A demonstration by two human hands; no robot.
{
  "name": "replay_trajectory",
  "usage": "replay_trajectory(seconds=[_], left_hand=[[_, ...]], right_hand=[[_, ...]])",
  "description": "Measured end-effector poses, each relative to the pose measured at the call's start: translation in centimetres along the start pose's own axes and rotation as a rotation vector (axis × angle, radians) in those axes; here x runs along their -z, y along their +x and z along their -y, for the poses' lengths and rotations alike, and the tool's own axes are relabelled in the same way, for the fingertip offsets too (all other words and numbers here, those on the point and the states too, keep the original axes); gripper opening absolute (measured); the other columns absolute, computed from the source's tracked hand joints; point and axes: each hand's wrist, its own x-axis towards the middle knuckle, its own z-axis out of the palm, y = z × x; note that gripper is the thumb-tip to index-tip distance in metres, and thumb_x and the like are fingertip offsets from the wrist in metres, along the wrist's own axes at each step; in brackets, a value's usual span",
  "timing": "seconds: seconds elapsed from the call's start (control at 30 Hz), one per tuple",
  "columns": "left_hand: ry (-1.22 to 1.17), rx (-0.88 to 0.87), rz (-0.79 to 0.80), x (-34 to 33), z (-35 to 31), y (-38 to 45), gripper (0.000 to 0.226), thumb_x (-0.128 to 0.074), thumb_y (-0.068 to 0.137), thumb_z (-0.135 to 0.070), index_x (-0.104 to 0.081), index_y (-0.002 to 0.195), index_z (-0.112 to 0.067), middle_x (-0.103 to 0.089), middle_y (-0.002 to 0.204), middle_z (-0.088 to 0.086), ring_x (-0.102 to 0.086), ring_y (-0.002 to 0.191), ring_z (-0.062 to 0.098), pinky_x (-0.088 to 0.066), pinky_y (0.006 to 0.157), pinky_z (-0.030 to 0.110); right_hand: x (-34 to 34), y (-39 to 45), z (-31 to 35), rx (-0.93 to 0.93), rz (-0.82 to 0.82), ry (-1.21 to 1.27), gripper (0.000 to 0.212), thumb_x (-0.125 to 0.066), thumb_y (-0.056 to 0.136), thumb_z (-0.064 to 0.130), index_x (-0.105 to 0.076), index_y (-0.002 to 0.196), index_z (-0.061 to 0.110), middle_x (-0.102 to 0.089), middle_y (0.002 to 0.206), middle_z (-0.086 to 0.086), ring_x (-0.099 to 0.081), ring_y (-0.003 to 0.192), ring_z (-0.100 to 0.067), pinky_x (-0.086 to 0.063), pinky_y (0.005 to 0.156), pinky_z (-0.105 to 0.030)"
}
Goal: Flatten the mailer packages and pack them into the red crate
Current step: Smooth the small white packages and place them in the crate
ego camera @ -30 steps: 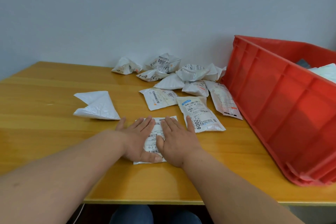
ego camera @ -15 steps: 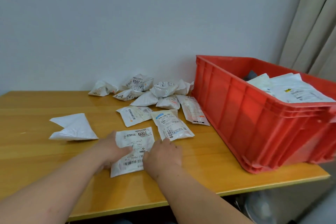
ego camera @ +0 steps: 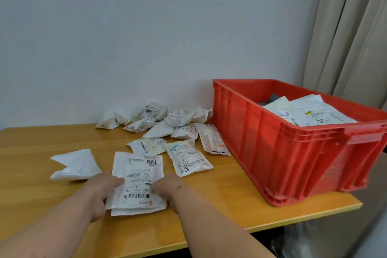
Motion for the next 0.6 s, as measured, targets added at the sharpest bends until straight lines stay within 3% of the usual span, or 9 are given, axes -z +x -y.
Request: replay_trajectory(seconds=[0.1,0.2,0.33,0.5,0.6], left_hand=[[-0.143,-0.137,0.077,0.0,-1.9,-1.3,0.025,-0.042,0.101,0.002,-0.056,0.116,-0.011,-0.067,0.11,0.023,-0.064,0.102,0.043,-0.049,0.087,0.063],[-0.125,-0.289,0.1,-1.3,-4.0,-2.2,0.032,-0.042,0.101,0.001,-0.055,0.127,-0.012,-0.068,0.114,0.019,-0.067,0.099,0.039,-0.056,0.077,0.055],[-0.089,-0.417,0.117,-5.5,-7.3,-3.7,0.033,-0.043,0.1,0.001,-0.06,0.117,-0.021,-0.071,0.108,0.009,-0.068,0.094,0.031,-0.055,0.071,0.042],[-0.119,-0.558,0.19,-13.2,-11.8,-6.6,0.035,-0.044,0.094,0.007,-0.061,0.108,-0.02,-0.071,0.104,0.009,-0.071,0.089,0.028,-0.057,0.069,0.04],[-0.118,-0.74,0.184,-17.8,-14.2,-8.3,0.052,-0.048,0.088,0.009,-0.057,0.122,-0.03,-0.069,0.114,0.002,-0.069,0.096,0.024,-0.06,0.076,0.042]], right_hand=[[0.6,-0.6,0.9,0.05,-0.032,0.187,0.041,-0.052,0.094,0.026,-0.042,0.133,0.015,-0.055,0.128,-0.01,-0.054,0.093,-0.021,-0.048,0.077,-0.031],[2.8,-1.8,1.8,0.164,-0.103,0.399,0.048,-0.05,0.097,0.018,-0.031,0.141,0.023,-0.058,0.118,-0.006,-0.056,0.086,-0.02,-0.047,0.065,-0.027],[7.9,-3.8,2.4,0.354,-0.386,0.314,0.058,-0.049,0.096,0.008,-0.026,0.145,0.029,-0.056,0.095,0.001,-0.06,0.089,-0.023,-0.049,0.068,-0.035],[15.7,-6.3,2.1,0.472,-0.667,0.178,0.076,-0.049,0.089,0.0,-0.023,0.146,0.043,-0.057,0.114,-0.003,-0.06,0.088,-0.025,-0.048,0.072,-0.035],[20.6,-7.3,1.4,0.504,-0.819,0.04,0.072,-0.048,0.09,0.002,-0.028,0.146,0.042,-0.045,0.12,-0.008,-0.053,0.078,-0.021,-0.042,0.067,-0.028]])
